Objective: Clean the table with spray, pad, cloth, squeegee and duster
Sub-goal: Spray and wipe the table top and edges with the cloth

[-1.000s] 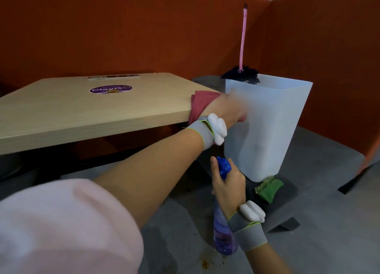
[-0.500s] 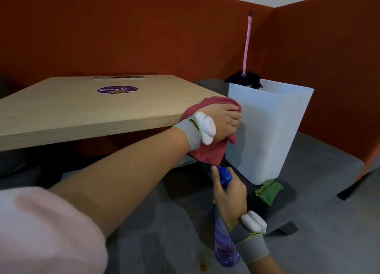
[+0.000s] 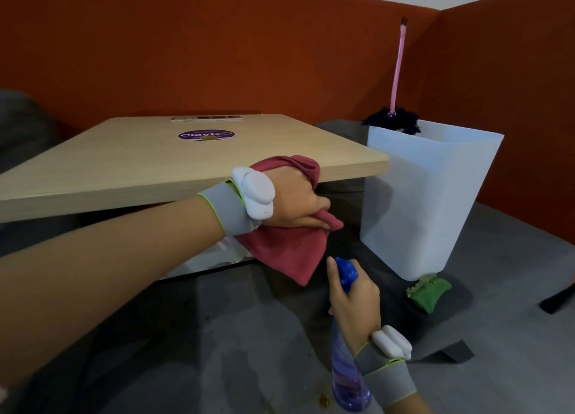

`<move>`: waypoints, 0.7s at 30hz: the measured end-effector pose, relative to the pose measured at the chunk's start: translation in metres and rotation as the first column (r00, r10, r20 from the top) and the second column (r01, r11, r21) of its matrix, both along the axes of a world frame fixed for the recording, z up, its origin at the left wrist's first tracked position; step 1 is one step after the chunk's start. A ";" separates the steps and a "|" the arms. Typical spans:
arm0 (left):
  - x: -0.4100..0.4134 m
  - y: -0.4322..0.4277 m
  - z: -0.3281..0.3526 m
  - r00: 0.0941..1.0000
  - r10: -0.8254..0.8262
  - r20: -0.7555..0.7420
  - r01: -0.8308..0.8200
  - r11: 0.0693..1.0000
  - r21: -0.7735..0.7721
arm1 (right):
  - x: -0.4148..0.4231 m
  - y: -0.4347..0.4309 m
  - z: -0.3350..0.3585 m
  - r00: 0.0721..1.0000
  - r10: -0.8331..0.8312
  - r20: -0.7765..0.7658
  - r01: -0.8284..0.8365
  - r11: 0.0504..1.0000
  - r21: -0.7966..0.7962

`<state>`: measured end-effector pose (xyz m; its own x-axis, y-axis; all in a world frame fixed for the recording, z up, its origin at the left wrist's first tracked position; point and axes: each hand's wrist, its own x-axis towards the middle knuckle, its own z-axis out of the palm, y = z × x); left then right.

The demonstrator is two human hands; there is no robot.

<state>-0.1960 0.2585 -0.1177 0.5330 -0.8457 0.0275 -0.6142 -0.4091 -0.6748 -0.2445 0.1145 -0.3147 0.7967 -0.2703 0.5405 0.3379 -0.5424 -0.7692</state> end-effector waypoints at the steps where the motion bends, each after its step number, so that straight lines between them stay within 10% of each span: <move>1: -0.003 0.003 0.003 0.998 0.039 -0.054 -0.043 0.997 -0.070 | -0.001 0.003 -0.001 1.000 0.014 -0.001 -0.014 1.000 -0.004; 10: -0.021 0.024 0.035 0.824 -0.180 -0.538 -0.283 0.690 -0.666 | -0.011 0.034 0.002 0.992 0.119 -0.034 -0.118 0.992 0.038; 14: -0.032 0.040 0.051 0.602 -0.398 -0.692 -0.454 0.542 -0.707 | -0.011 0.042 0.003 0.989 0.143 -0.036 -0.141 0.989 0.054; 21: -0.035 0.049 0.058 0.554 -0.497 -0.668 -0.559 0.372 -0.741 | -0.014 0.058 0.012 0.988 0.155 0.000 -0.155 0.987 0.041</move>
